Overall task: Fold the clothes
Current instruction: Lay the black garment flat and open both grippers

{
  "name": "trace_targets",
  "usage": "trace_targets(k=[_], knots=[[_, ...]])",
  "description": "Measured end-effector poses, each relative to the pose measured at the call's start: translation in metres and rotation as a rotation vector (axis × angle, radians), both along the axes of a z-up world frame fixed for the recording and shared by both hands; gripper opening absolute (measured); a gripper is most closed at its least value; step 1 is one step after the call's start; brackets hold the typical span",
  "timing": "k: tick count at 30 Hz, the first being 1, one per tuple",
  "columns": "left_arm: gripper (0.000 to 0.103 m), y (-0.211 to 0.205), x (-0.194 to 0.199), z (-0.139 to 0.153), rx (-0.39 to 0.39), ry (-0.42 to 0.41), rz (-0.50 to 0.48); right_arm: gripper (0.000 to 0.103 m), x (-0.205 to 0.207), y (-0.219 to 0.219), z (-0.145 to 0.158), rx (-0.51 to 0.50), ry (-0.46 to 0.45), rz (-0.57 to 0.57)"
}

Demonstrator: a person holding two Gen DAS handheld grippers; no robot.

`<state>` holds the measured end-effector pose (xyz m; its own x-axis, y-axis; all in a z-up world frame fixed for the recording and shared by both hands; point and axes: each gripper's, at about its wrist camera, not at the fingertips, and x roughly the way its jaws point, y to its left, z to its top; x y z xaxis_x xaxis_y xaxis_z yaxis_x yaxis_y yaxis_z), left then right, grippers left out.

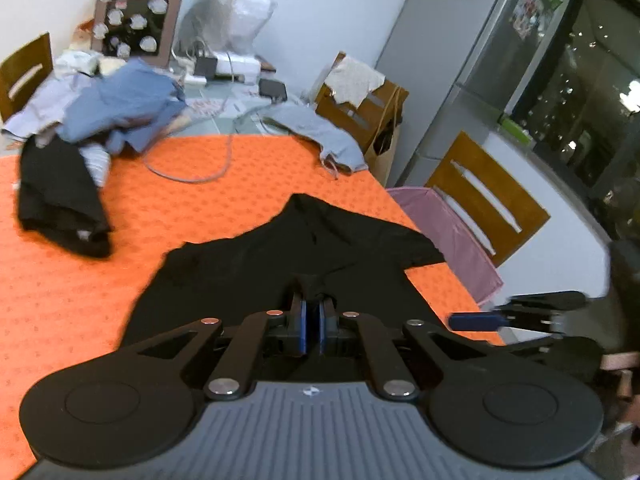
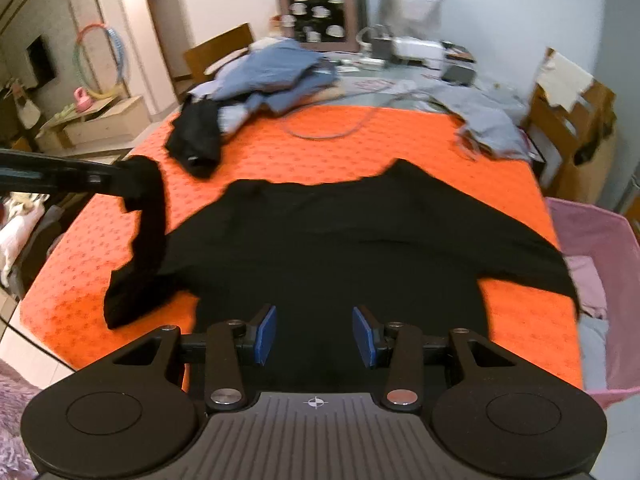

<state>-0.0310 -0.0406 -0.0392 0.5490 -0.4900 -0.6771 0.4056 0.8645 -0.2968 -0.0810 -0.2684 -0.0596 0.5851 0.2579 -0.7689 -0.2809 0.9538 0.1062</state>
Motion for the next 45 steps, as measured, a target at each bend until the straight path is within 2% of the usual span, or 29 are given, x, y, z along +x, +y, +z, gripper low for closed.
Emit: trace_targets(k=[8, 11, 13, 16, 21, 30, 32, 34, 38, 45], knots=[[0.008, -0.078, 0.032, -0.062, 0.075, 0.023, -0.012, 0.045, 0.016, -0.055, -0.011, -0.007, 0.025, -0.016], [0.027, -0.089, 0.028, -0.077, 0.096, 0.015, -0.029, 0.045, 0.024, -0.061, -0.017, -0.009, 0.037, 0.003], [0.054, -0.093, 0.023, -0.079, 0.100, 0.012, -0.048, 0.045, 0.030, -0.062, -0.021, -0.008, 0.048, 0.017], [0.062, -0.089, 0.007, -0.071, 0.091, -0.022, -0.077, 0.045, 0.039, -0.058, -0.025, 0.010, 0.065, 0.046], [0.064, -0.052, -0.026, -0.059, 0.114, -0.034, -0.023, 0.045, 0.059, -0.044, -0.034, 0.076, 0.105, 0.091], [0.064, 0.050, -0.065, -0.053, 0.241, 0.002, 0.274, 0.045, 0.095, -0.016, -0.078, 0.161, 0.213, 0.034], [0.064, 0.071, -0.069, -0.053, 0.259, 0.018, 0.340, 0.039, 0.100, -0.016, -0.082, 0.195, 0.229, 0.012], [0.064, 0.090, -0.073, -0.052, 0.269, 0.034, 0.399, 0.006, 0.105, -0.016, -0.087, 0.229, 0.244, -0.010], [0.064, 0.112, -0.076, -0.052, 0.279, 0.050, 0.460, 0.005, 0.114, -0.018, -0.075, 0.257, 0.217, -0.017], [0.064, 0.103, -0.064, -0.058, 0.298, 0.039, 0.476, 0.005, 0.139, -0.039, -0.041, 0.179, 0.137, 0.014]])
